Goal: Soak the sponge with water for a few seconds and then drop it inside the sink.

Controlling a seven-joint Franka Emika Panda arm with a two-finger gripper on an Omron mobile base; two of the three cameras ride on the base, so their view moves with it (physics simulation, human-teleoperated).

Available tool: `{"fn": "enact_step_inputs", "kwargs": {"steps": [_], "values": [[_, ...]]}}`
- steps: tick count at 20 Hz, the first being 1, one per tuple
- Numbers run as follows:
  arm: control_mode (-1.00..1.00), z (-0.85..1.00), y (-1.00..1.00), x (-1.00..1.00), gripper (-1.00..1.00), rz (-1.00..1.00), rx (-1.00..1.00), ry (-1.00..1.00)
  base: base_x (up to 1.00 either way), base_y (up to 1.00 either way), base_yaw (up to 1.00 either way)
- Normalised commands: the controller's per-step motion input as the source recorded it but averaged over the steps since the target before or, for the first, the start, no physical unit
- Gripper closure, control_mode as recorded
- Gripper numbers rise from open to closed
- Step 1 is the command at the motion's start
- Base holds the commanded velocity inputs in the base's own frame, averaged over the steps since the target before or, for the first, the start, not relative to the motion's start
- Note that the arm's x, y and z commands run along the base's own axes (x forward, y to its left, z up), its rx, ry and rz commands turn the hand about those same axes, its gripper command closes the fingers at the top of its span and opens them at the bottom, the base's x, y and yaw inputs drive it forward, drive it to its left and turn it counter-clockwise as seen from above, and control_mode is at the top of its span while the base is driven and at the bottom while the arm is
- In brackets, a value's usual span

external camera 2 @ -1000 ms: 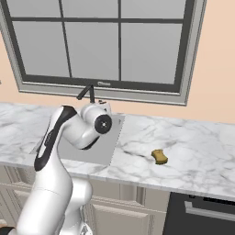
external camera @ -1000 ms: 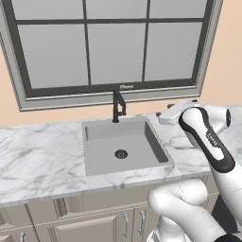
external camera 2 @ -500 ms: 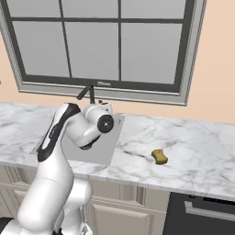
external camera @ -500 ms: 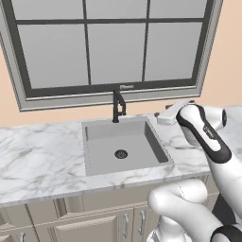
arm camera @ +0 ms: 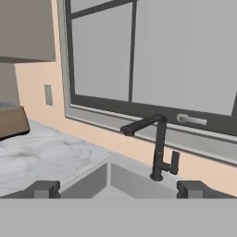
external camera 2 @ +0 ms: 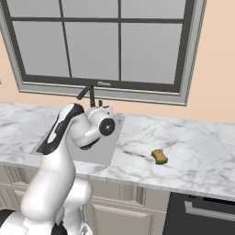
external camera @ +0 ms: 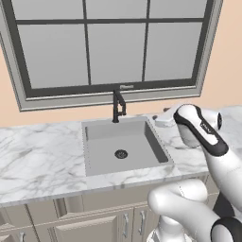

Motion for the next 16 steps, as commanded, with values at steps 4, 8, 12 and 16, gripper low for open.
{"fn": "enact_step_inputs", "kwargs": {"steps": [4,8,12,16], "values": [[-1.00,-0.08,0.00,0.23,-1.00,0.00,0.00,0.00,0.00,0.00,0.00],[-1.00,-0.10,0.00,0.17,-1.00,0.00,0.00,0.00,0.00,0.00,0.00],[-1.00,-0.04,0.01,0.12,-1.00,0.00,0.00,0.00,0.00,0.00,0.00],[-1.00,0.00,0.13,0.12,-1.00,0.00,0.00,0.00,0.00,0.00,0.00]]}}
